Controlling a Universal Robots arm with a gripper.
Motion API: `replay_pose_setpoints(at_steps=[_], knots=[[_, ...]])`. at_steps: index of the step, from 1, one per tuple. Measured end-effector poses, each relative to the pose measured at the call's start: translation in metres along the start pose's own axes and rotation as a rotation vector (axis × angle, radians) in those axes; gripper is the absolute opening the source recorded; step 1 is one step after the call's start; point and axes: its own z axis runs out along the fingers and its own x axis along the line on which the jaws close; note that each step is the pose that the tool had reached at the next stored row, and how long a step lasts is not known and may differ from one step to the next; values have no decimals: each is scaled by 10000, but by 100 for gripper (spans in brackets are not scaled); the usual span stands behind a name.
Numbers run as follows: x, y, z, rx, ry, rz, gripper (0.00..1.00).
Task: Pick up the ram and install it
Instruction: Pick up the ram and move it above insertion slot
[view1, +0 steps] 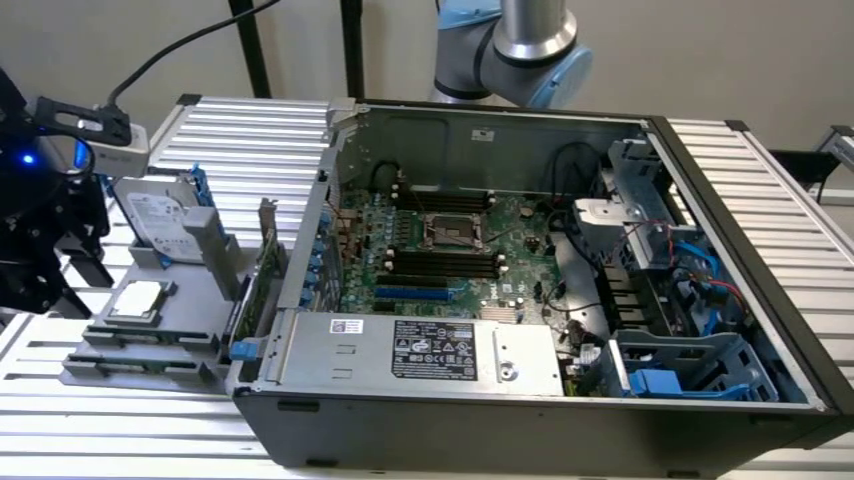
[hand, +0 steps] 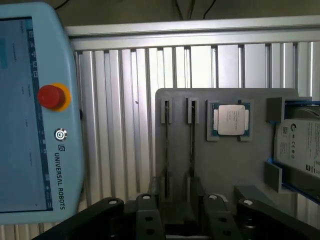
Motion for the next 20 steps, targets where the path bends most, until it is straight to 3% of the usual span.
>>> replay_pose_setpoints(at_steps=[1,20], knots=[[3,-1,18,0,0,0,42],[89,-5,366,1,-1,-50,42]])
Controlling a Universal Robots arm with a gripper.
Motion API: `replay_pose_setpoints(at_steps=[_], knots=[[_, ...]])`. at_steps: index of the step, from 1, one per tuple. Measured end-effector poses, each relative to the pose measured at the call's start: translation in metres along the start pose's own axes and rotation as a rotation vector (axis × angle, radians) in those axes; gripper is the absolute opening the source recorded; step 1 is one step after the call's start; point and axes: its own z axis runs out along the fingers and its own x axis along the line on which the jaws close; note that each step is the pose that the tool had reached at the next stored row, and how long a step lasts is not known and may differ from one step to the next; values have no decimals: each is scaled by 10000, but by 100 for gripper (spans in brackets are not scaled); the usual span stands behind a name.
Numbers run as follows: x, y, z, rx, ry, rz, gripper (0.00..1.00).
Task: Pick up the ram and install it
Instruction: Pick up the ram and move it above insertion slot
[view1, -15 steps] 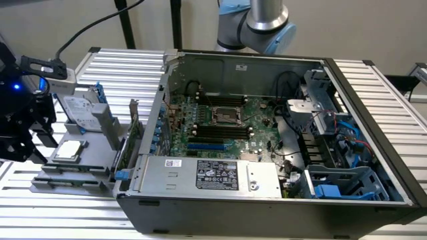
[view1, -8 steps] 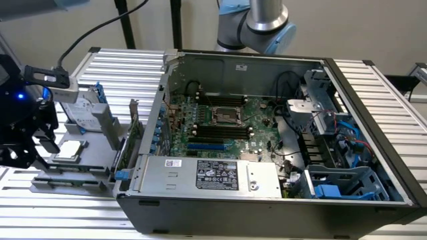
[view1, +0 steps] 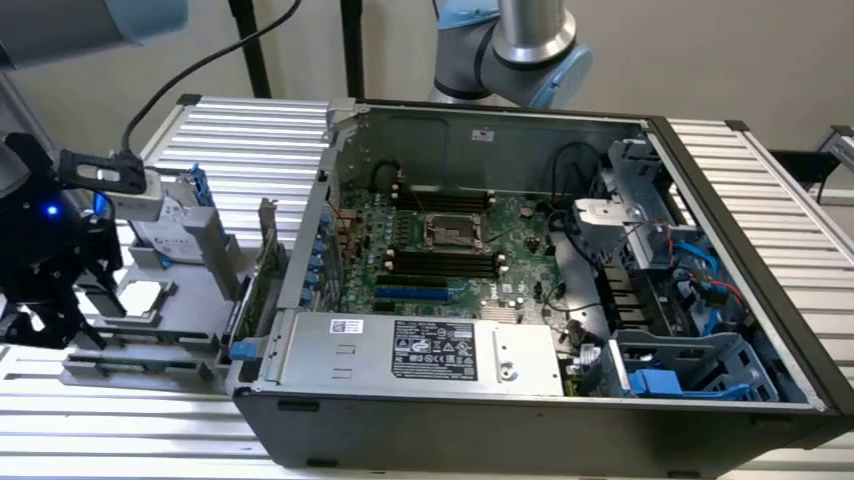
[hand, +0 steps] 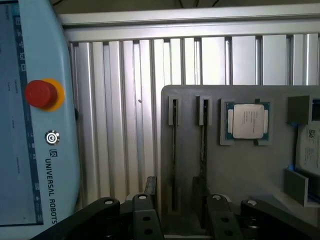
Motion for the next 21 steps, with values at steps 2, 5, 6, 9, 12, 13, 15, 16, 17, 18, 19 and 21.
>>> replay_pose_setpoints(at_steps=[2,5,6,9,12,13,15,16,17,18,19,21], knots=[[2,0,36,-1,1,-10,42],[3,0,89,0,1,-23,42],[4,0,109,0,1,-28,42],[5,-1,162,0,2,-39,42],[6,-1,217,1,0,-48,42],[6,-1,236,0,1,-52,42],[7,-1,272,1,1,-58,42],[8,-1,290,0,1,-60,42],[8,-1,308,1,1,-63,42],[9,-1,326,0,1,-65,42],[10,-1,344,0,1,-67,42],[11,-1,380,1,2,-72,42]])
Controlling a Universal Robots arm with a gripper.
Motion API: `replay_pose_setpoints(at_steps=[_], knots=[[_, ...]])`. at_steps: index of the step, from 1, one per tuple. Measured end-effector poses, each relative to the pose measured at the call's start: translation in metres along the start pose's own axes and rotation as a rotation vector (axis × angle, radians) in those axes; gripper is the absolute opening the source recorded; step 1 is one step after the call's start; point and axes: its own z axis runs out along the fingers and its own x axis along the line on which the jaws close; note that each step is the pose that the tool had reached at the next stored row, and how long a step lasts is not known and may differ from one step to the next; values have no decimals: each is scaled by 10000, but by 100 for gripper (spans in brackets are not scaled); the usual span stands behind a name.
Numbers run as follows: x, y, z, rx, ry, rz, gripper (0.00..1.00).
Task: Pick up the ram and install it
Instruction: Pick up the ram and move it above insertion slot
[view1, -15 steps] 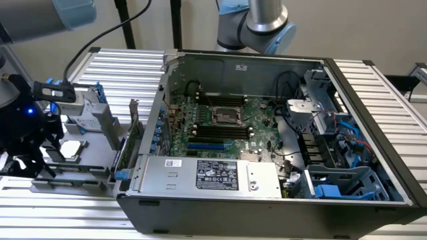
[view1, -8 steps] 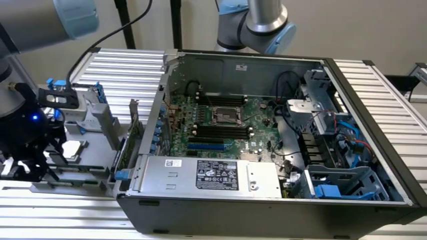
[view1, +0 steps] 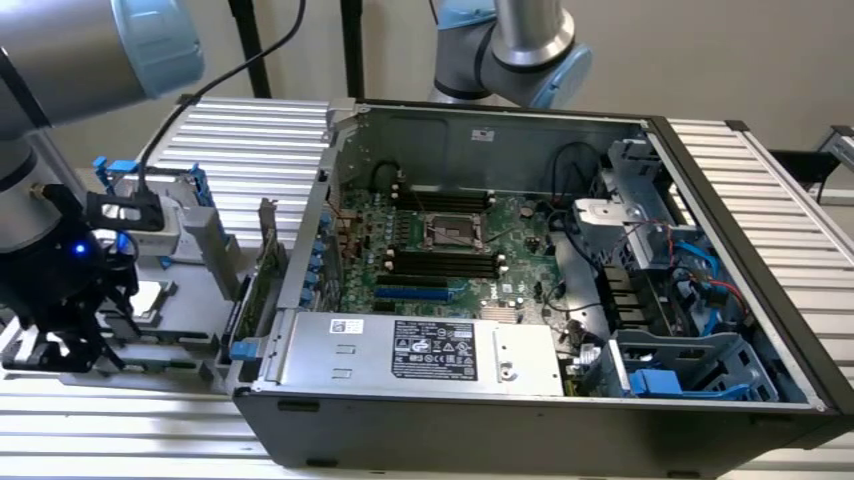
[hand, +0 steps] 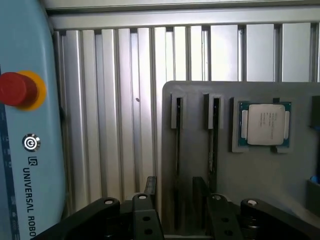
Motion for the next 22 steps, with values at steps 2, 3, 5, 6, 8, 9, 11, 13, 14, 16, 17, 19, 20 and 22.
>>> replay_pose_setpoints(at_steps=[2,3,5,6,8,9,11,13,14,16,17,19,20,22], knots=[[0,0,37,0,-1,-6,42],[0,0,55,0,-1,-8,42],[-1,0,92,1,-1,-11,42],[-1,0,110,0,-1,-13,42],[-2,-1,147,1,-1,-14,42],[-3,-1,165,2,-1,-13,42],[-3,-3,200,2,-1,-13,42],[-5,-6,238,1,-2,-13,42],[-7,-13,256,2,-4,-14,42],[-10,-30,289,1,-10,-15,42],[-13,-39,303,1,-16,-14,42],[-24,-49,316,1,-21,-12,42],[-32,-50,320,1,-22,-11,42],[-56,-50,325,0,-21,-14,42]])
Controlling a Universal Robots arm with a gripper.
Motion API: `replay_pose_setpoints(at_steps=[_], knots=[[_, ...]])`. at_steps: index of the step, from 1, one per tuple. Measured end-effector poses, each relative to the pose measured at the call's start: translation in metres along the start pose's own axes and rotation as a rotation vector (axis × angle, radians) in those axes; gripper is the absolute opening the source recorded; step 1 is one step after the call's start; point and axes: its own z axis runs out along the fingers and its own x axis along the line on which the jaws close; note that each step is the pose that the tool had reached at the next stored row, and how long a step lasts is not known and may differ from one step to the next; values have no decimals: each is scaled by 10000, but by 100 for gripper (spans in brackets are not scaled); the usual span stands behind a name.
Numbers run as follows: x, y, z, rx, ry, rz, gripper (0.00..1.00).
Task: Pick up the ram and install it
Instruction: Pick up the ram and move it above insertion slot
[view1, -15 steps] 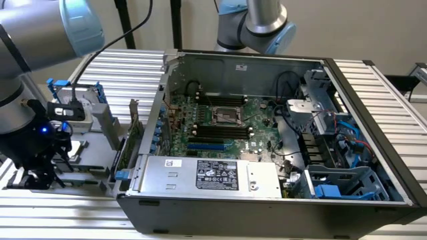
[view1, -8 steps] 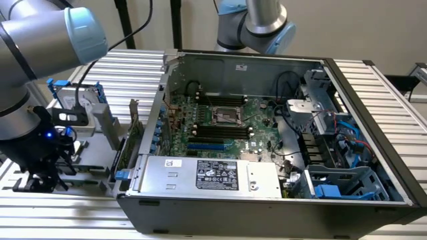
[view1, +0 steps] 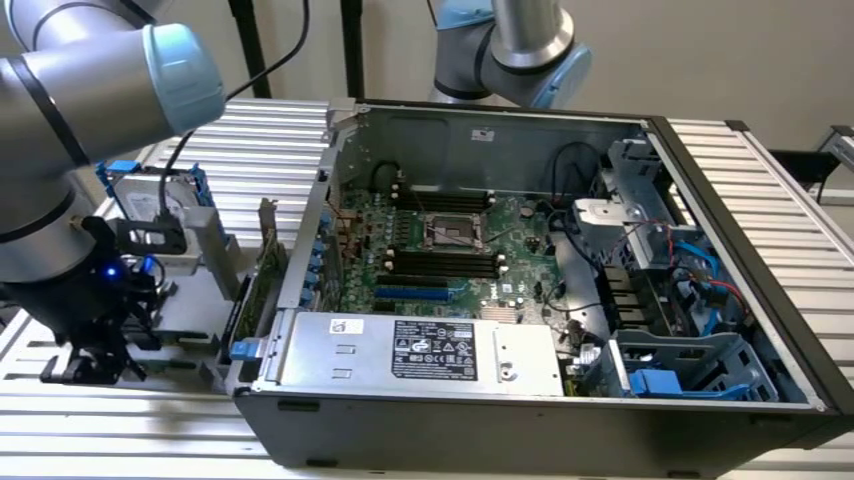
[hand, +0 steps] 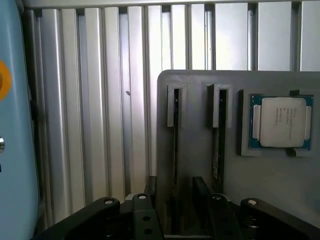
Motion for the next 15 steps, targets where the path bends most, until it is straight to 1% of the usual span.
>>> replay_pose_setpoints(at_steps=[2,11,12,14,15], knots=[[-22,1,9,1,-1,1,42],[-24,43,97,1,-1,1,42],[-24,44,102,-1,-1,0,40],[-24,45,107,-8,2,0,40],[-24,45,109,-12,2,0,33]])
